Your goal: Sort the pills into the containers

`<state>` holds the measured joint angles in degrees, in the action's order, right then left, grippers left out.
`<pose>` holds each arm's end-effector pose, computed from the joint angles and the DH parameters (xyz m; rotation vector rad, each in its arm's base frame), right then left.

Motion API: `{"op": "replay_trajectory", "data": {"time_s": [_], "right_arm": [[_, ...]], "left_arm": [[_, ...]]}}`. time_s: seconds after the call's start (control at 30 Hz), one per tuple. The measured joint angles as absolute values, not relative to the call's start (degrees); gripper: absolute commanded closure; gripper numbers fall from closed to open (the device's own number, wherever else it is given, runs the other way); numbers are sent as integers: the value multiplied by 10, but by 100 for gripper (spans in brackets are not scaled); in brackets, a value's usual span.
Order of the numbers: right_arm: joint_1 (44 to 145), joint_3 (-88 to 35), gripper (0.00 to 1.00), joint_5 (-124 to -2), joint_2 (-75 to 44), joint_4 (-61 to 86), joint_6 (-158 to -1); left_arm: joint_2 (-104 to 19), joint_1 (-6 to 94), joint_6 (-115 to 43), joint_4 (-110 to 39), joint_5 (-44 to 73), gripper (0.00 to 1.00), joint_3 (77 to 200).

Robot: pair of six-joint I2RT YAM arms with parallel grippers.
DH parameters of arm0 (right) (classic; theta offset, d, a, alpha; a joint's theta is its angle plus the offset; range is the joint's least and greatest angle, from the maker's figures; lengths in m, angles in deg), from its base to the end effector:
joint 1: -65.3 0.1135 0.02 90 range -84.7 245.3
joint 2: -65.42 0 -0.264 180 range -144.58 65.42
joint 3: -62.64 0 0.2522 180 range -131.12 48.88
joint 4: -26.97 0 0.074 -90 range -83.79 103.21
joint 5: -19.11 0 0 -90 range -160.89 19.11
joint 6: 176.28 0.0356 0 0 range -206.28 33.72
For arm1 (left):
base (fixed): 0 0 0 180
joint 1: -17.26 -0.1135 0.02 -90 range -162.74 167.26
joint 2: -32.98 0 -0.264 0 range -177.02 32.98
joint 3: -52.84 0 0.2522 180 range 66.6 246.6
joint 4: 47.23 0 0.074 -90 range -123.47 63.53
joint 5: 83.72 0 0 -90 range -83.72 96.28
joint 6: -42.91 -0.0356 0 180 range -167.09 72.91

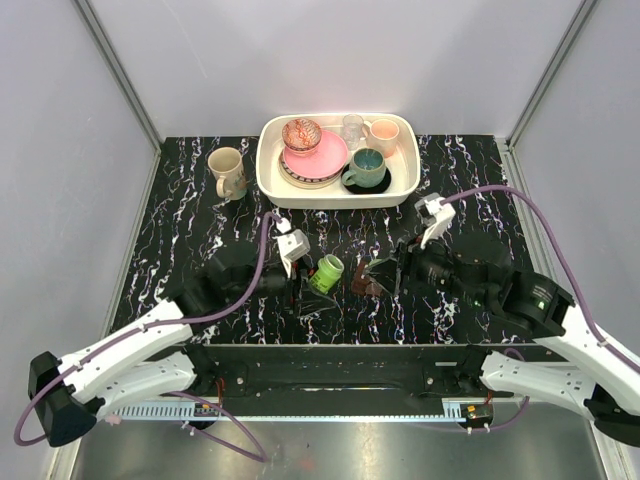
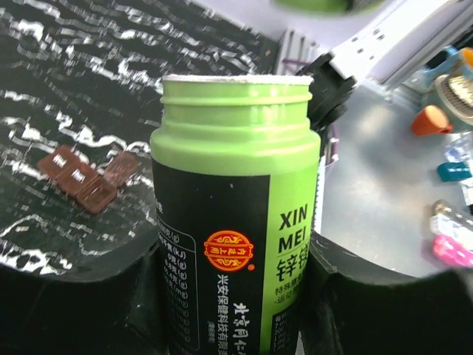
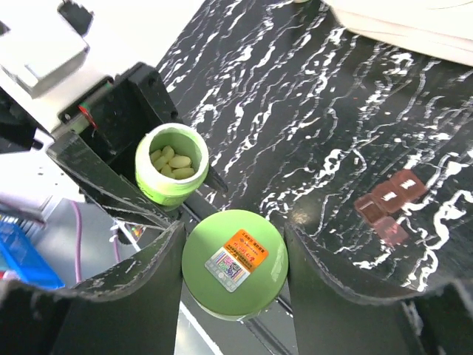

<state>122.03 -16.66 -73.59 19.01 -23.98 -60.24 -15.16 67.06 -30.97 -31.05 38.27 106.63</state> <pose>0.0858 0.1278 0.4077 -0.4957 1.9355 0.9232 0.1129 -0.1628 0.3159 0.9681 1.6606 -1.2953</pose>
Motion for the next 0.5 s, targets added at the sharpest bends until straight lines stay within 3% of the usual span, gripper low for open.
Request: {"op": "replay_trajectory", "data": {"time_s": [0.5], "right_arm": [[1220,-167,100,-914,227,-305,-564]], "left_arm": [[-269,673,-368,-283,310,100,1043]]}}
